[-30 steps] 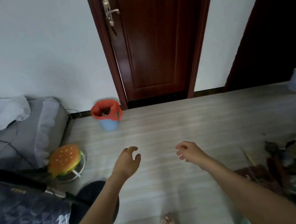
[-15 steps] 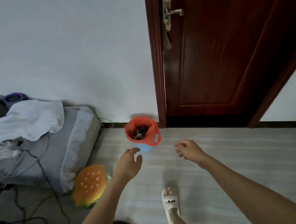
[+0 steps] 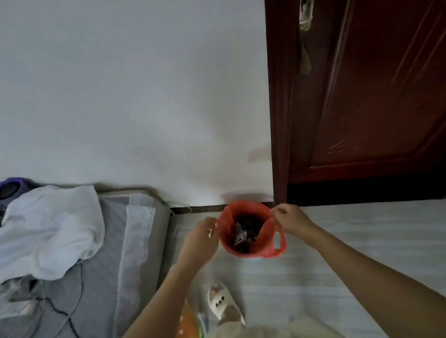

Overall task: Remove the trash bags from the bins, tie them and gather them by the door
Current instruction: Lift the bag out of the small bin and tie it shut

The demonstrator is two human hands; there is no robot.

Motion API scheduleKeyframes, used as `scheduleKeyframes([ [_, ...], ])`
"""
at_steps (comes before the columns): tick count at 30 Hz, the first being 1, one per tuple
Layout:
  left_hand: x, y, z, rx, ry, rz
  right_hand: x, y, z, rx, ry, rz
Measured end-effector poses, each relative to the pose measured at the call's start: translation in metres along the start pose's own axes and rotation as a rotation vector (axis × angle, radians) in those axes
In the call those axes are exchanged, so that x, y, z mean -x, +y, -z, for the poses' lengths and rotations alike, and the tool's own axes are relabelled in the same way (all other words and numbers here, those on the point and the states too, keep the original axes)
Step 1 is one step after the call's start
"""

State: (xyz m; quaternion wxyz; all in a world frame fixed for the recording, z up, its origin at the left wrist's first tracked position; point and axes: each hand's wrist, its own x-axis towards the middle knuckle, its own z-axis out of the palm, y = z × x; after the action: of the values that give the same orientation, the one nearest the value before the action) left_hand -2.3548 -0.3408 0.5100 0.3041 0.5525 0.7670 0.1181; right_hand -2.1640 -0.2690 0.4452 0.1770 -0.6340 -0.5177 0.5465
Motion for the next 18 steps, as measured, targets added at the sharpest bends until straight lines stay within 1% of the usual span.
scheduleKeyframes([
  [4, -0.092, -0.009, 0.011, -0.039, -0.124, -0.073, -0.054, -0.010, -0.014, -0.094, 0.102, -0.078],
  [5, -0.120, -0.014, 0.010, -0.070, -0.191, -0.108, -0.070, -0.007, -0.021, -0.139, 0.163, -0.127],
  [7, -0.159, -0.022, 0.010, -0.133, -0.271, -0.172, -0.088, -0.004, -0.027, -0.157, 0.251, -0.210],
  [9, -0.217, -0.033, 0.010, -0.236, -0.384, -0.279, -0.111, 0.000, -0.044, -0.217, 0.369, -0.357],
  [11, -0.255, -0.044, 0.009, -0.299, -0.443, -0.330, -0.122, 0.002, -0.063, -0.208, 0.385, -0.449],
  [13, -0.296, -0.052, -0.003, -0.351, -0.474, -0.419, -0.143, 0.008, -0.079, -0.160, 0.427, -0.504],
  [14, -0.312, -0.060, -0.011, -0.355, -0.473, -0.436, -0.149, 0.012, -0.087, -0.144, 0.434, -0.523],
  [16, -0.336, -0.070, -0.030, -0.321, -0.502, -0.435, -0.161, 0.019, -0.102, -0.124, 0.412, -0.512],
  [18, -0.361, -0.084, -0.064, -0.315, -0.540, -0.510, -0.183, 0.040, -0.116, -0.101, 0.427, -0.492],
])
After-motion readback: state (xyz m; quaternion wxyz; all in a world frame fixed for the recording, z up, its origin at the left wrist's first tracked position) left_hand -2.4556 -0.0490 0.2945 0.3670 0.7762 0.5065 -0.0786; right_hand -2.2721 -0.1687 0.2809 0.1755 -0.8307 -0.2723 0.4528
